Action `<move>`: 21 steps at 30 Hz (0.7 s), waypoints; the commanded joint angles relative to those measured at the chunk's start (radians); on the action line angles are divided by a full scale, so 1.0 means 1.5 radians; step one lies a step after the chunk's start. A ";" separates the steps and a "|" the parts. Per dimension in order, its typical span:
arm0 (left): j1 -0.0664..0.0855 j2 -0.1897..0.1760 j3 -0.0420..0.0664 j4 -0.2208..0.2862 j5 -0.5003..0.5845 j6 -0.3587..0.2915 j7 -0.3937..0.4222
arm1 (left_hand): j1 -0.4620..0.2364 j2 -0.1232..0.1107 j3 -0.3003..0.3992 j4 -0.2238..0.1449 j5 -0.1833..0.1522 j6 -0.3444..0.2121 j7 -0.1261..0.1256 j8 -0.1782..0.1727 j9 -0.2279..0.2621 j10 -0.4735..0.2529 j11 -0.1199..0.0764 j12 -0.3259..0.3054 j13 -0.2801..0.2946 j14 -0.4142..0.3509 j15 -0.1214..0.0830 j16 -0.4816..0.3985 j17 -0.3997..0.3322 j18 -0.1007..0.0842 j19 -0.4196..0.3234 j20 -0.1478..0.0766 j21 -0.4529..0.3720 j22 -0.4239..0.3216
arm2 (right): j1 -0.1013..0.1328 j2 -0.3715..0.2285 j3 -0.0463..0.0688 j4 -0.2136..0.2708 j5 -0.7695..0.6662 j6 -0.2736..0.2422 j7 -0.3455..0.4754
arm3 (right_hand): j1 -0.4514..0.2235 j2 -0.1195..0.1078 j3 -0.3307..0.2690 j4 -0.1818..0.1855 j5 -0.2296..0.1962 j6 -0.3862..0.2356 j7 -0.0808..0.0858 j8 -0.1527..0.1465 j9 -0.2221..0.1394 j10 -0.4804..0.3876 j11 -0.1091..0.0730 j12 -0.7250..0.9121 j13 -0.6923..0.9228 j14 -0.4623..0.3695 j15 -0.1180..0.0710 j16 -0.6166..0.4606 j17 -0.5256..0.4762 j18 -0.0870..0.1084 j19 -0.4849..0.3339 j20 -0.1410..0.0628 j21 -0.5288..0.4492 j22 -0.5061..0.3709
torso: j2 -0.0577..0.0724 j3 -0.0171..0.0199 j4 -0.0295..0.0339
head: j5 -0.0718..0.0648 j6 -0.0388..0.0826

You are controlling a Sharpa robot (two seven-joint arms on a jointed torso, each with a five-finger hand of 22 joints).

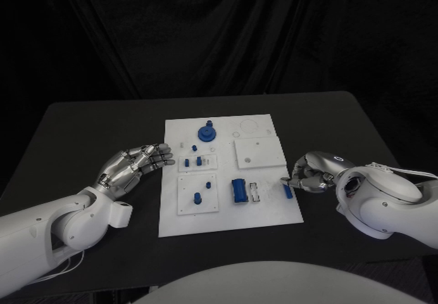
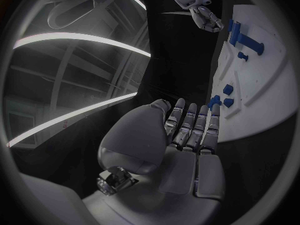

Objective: Assemble the parts on the task board

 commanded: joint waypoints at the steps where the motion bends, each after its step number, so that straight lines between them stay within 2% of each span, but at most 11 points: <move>1: -0.001 0.001 0.000 0.000 0.000 0.007 0.005 | 0.006 0.000 0.004 0.000 0.005 0.000 0.005 0.004 -0.001 0.000 0.004 0.002 0.000 0.003 0.000 0.002 0.001 -0.004 0.005 0.001 0.005 0.001 | 0.000 0.004 0.000 -0.005 -0.026 0.041 -0.032 | 0.006 -0.003 -0.003 -0.001 0.003 0.000 0.000 -0.004 -0.002 0.068 0.002 0.002 0.176 0.062 0.001 0.000 0.136 0.009 0.034 0.001 0.004 0.149 | 0.000 -0.0006 0.0008 | 0.000 0.000; 3: -0.001 0.001 0.000 0.000 0.000 0.007 0.005 | 0.006 0.000 0.004 0.000 0.005 0.000 0.005 0.004 -0.001 0.000 0.004 0.002 0.000 0.003 0.000 0.002 0.001 -0.004 0.005 0.001 0.005 0.001 | 0.000 0.007 0.000 -0.007 -0.026 0.046 -0.031 | 0.012 -0.003 -0.003 -0.001 0.013 0.001 0.001 -0.006 -0.004 0.068 0.002 0.002 0.176 0.062 0.001 -0.001 0.135 0.009 0.034 0.001 0.003 0.149 | 0.000 -0.0003 0.0017 | -0.003 0.000; 7: -0.001 0.001 0.000 -0.001 0.000 0.007 0.005 | 0.006 0.000 0.004 0.000 0.005 0.000 0.005 0.004 -0.001 0.000 0.005 0.003 0.000 0.002 0.000 0.001 0.001 -0.004 0.006 0.001 0.005 0.001 | 0.000 0.015 -0.001 -0.011 -0.021 0.050 -0.029 | 0.019 -0.002 -0.003 -0.002 0.023 0.003 0.000 -0.007 -0.006 0.068 0.002 0.002 0.176 0.062 0.001 0.000 0.137 0.009 0.035 0.001 0.005 0.150 | 0.001 0.0005 0.0006 | -0.002 0.000; 16: -0.001 0.002 0.000 -0.001 0.000 0.009 0.002 | 0.007 0.000 0.005 0.000 0.005 0.000 0.005 0.004 -0.001 0.000 0.005 0.003 0.000 0.002 0.000 0.001 0.001 -0.004 0.006 0.001 0.005 0.001 | 0.000 0.030 -0.001 -0.021 -0.017 0.060 -0.026 | 0.031 0.002 0.000 -0.002 0.032 0.005 0.000 -0.009 -0.009 0.068 0.002 0.002 0.176 0.062 0.001 0.000 0.136 0.009 0.035 0.001 0.004 0.149 | 0.001 0.0010 0.0002 | -0.003 0.000; 21: -0.001 0.002 0.000 -0.001 0.000 0.009 -0.001 | 0.007 0.000 0.005 0.000 0.005 0.000 0.005 0.004 -0.001 0.000 0.005 0.003 0.000 0.002 0.000 0.001 0.000 -0.004 0.006 0.001 0.005 0.001 | -0.001 0.040 -0.001 -0.029 -0.016 0.063 -0.022 | 0.054 0.004 0.005 -0.003 0.063 0.006 -0.001 -0.016 -0.016 0.068 0.002 0.002 0.176 0.062 0.000 0.000 0.136 0.009 0.034 0.000 0.004 0.149 | 0.001 0.0012 -0.0015 | -0.003 0.000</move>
